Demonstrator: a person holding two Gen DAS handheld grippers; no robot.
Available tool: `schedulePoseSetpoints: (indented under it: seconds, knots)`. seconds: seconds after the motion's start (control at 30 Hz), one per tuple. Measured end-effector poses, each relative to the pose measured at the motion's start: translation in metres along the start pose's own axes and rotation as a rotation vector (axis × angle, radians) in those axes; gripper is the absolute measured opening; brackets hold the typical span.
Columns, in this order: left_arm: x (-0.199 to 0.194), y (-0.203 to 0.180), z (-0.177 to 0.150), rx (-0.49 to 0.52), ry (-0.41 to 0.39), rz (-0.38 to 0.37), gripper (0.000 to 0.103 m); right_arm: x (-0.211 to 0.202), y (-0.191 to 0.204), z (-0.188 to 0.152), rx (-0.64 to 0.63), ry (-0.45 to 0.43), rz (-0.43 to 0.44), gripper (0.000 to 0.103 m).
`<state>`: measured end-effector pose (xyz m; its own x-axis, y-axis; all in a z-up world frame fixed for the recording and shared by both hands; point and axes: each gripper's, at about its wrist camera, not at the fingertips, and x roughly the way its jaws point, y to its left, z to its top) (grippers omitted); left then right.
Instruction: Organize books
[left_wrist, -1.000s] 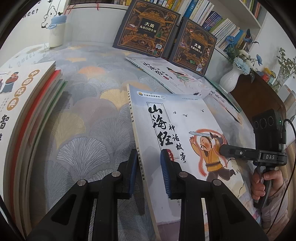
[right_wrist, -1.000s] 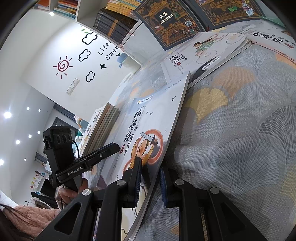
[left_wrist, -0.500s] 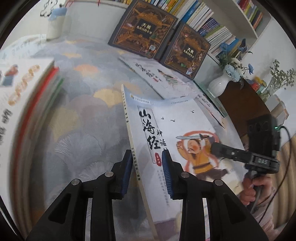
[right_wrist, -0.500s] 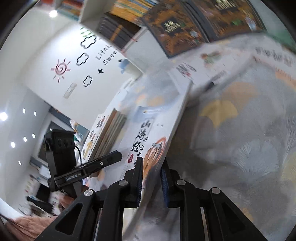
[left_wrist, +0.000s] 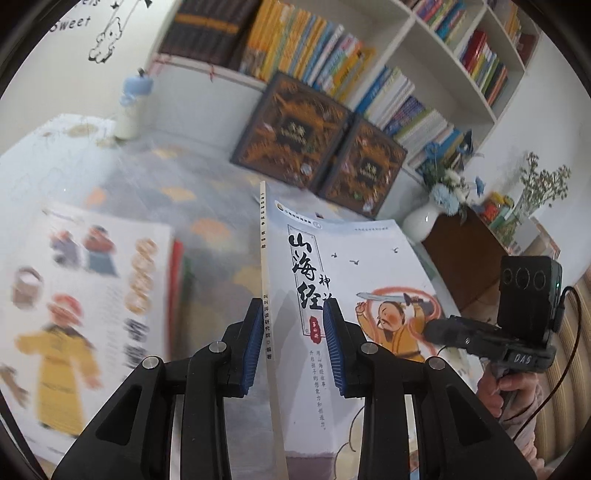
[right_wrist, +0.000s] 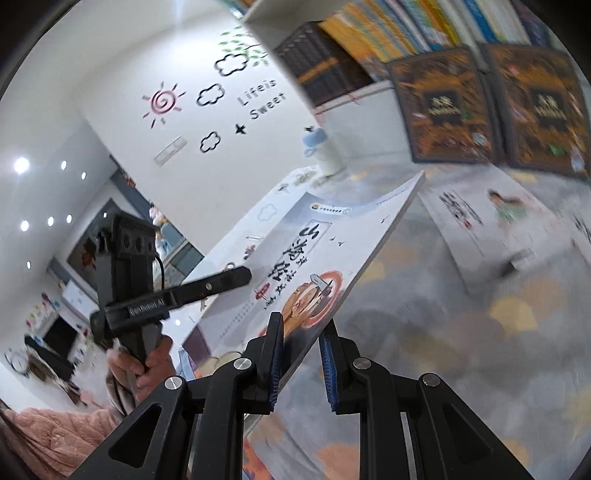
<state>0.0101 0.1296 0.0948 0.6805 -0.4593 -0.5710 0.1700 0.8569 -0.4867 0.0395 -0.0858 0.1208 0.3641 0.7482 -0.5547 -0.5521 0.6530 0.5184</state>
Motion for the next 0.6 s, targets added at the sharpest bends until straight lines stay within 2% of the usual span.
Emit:
schedulePoseSetpoints:
  seconds: [0.27,0.47,0.6]
  knots:
    - [-0.051,0.049,0.023,0.007,-0.089,0.103,0.029,0.062,0.052,0.035,-0.103,0.041,0.074,0.019]
    - [-0.078,0.109,0.021,-0.079,-0.090,0.133,0.031,0.125,0.081,0.044,-0.149,0.108,0.128,0.019]
    - [-0.082,0.138,0.014,-0.100,-0.063,0.205,0.031,0.165,0.090,0.041,-0.135,0.161,0.163,0.019]
